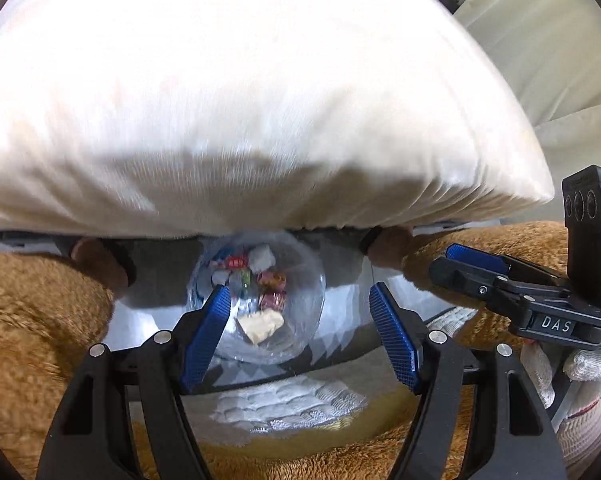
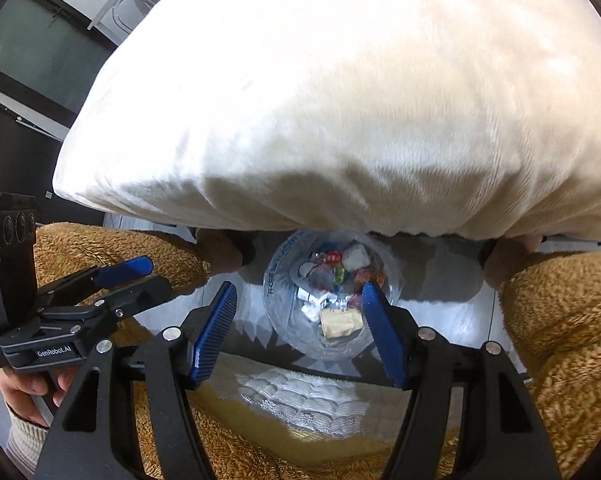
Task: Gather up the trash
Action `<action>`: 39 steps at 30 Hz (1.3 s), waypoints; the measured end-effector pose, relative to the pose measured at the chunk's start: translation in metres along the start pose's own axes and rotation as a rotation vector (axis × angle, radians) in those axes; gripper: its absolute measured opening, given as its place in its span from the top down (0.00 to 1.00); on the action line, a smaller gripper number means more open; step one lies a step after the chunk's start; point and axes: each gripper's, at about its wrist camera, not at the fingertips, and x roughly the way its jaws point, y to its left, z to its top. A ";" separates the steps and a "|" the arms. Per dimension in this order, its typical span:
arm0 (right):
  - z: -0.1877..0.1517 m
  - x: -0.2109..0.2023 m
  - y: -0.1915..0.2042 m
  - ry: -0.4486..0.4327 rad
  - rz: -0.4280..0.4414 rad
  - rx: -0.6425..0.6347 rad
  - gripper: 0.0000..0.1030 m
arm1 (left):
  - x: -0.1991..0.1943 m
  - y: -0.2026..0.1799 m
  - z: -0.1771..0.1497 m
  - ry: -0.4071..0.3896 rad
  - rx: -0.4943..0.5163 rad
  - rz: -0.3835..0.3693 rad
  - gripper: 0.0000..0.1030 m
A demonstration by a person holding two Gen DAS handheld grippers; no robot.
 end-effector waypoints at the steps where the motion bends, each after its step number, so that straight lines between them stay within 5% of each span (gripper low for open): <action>1: 0.002 -0.006 0.002 -0.015 -0.001 -0.008 0.37 | -0.004 -0.002 0.002 -0.012 0.006 -0.001 0.31; 19: 0.030 -0.101 0.025 -0.264 -0.070 -0.120 0.37 | -0.087 -0.025 0.037 -0.242 0.118 0.003 0.31; 39: 0.039 -0.153 0.039 -0.443 -0.163 -0.198 0.33 | -0.139 -0.052 0.047 -0.414 0.233 0.011 0.31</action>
